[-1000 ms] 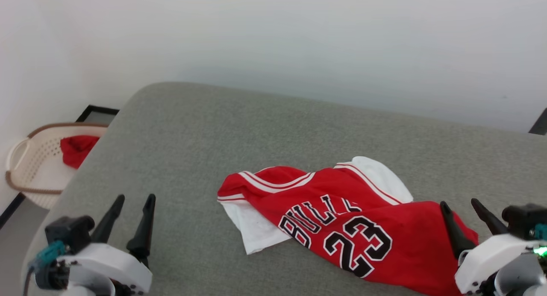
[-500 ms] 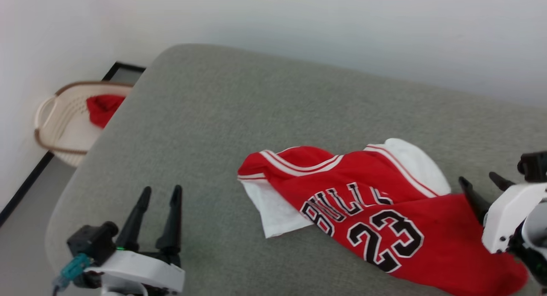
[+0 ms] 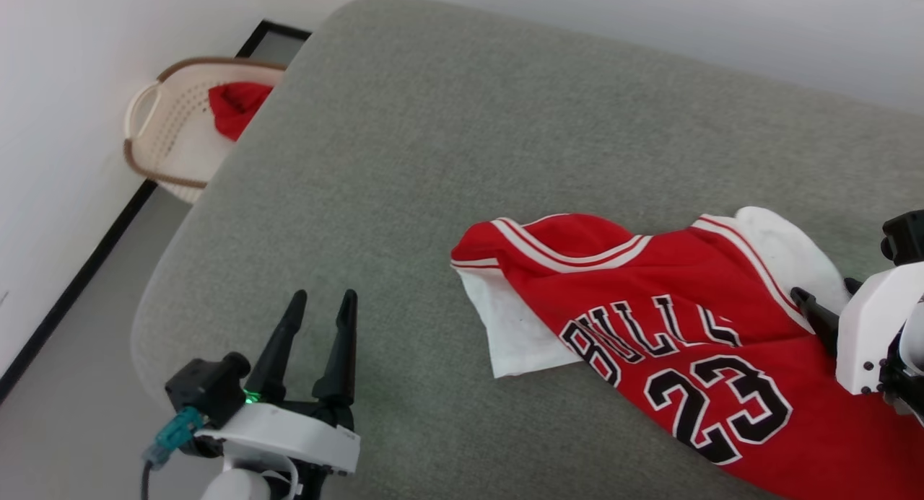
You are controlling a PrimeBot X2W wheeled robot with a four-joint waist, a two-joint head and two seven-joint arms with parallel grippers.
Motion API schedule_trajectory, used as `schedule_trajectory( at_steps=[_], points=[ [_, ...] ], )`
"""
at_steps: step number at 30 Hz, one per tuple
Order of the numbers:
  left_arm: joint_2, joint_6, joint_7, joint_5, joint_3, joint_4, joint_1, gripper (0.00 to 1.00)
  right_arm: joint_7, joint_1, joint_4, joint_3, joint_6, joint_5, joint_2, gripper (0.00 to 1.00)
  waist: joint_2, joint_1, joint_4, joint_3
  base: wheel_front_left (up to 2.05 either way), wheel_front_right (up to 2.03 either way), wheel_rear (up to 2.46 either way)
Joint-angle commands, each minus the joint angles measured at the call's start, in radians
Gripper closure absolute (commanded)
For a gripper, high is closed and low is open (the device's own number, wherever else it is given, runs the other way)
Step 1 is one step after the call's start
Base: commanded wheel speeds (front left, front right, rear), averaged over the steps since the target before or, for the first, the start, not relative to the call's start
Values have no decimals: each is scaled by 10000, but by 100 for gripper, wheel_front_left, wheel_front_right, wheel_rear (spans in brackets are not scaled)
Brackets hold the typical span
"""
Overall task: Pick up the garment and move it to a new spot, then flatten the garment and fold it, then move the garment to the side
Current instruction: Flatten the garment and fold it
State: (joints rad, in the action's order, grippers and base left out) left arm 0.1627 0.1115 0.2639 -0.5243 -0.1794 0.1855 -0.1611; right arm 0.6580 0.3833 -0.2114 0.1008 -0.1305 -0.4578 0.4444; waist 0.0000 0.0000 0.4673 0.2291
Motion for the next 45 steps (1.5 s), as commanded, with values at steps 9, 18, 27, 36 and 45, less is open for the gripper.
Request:
schedule_trajectory(
  at_steps=[9,18,27,36,45],
  points=[
    [-496,203,-4,345,106,408,-357,0,351,420,-1027,619,-4,-68,69,61,0,0,560,617,0,0,0],
    [-304,198,-3,231,163,462,-324,0,447,1037,-1203,872,3,-140,304,100,0,0,166,348,0,0,0],
    [60,199,-3,266,368,363,-154,0,351,1387,-471,665,2,-339,571,100,0,0,-778,-137,0,0,0],
    [433,200,-3,326,630,301,30,0,341,742,346,-419,2,-225,1009,100,0,0,-2007,-567,0,0,0],
    [577,201,-3,321,469,394,-40,0,314,-477,491,-1813,2,-57,1140,100,0,0,-2665,-745,0,0,0]
  ],
)
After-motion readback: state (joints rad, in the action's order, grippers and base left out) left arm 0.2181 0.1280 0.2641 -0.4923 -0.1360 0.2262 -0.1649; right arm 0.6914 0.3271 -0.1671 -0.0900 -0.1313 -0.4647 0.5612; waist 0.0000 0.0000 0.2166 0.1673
